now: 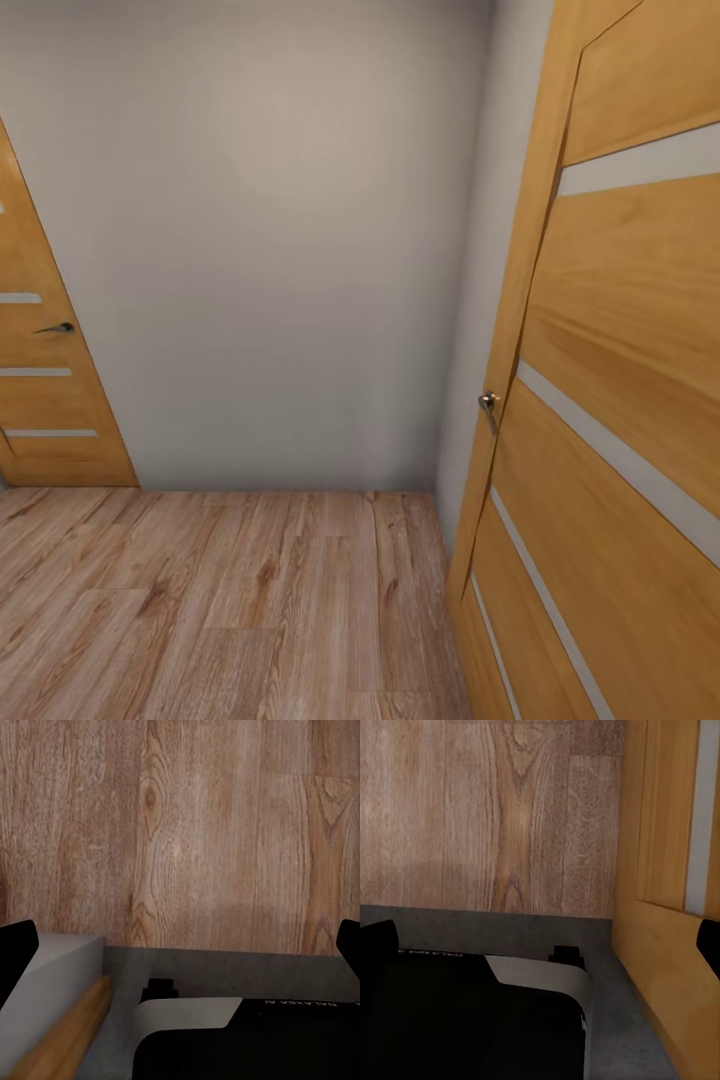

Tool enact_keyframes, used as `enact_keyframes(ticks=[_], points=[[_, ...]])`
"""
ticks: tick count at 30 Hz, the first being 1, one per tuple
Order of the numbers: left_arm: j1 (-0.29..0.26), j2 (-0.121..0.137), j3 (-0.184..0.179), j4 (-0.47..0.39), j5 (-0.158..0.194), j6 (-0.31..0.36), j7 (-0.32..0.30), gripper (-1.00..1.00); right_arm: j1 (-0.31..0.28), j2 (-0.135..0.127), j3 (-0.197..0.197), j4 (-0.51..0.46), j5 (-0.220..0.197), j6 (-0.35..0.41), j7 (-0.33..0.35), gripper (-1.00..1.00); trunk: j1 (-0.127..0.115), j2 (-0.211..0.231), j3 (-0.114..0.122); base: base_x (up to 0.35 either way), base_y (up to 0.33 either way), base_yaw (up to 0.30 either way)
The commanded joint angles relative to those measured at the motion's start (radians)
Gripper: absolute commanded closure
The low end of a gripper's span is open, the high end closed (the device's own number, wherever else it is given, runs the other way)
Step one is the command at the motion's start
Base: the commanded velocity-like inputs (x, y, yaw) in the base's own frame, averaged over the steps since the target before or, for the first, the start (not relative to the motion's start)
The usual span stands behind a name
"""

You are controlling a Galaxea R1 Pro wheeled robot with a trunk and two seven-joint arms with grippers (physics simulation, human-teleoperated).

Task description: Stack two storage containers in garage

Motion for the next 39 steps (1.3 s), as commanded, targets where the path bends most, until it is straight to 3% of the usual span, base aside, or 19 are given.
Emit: enact_keyframes(ticks=[1, 31, 39], points=[[-0.002, 0.0, 0.001, 0.005, 0.005, -0.007, -0.005, -1.0, -0.002, 0.0, 0.008, 0.005, -0.008, -0.008, 0.004, -1.0, 0.001, -0.001, -0.001, 0.0, 0.003, 0.0], [-0.002, -0.002, 0.001, 0.004, 0.005, -0.008, -0.005, -1.0, -0.002, 0.0, 0.008, 0.005, -0.008, -0.008, 0.004, -1.0, 0.001, -0.001, -0.001, 0.045, 0.0, 0.0], [-0.002, -0.001, 0.002, 0.004, 0.005, -0.008, -0.005, -1.0, -0.002, 0.0, 0.008, 0.005, -0.008, -0.008, 0.004, -1.0, 0.001, -0.001, -0.001, 0.27, 0.0, 0.0]])
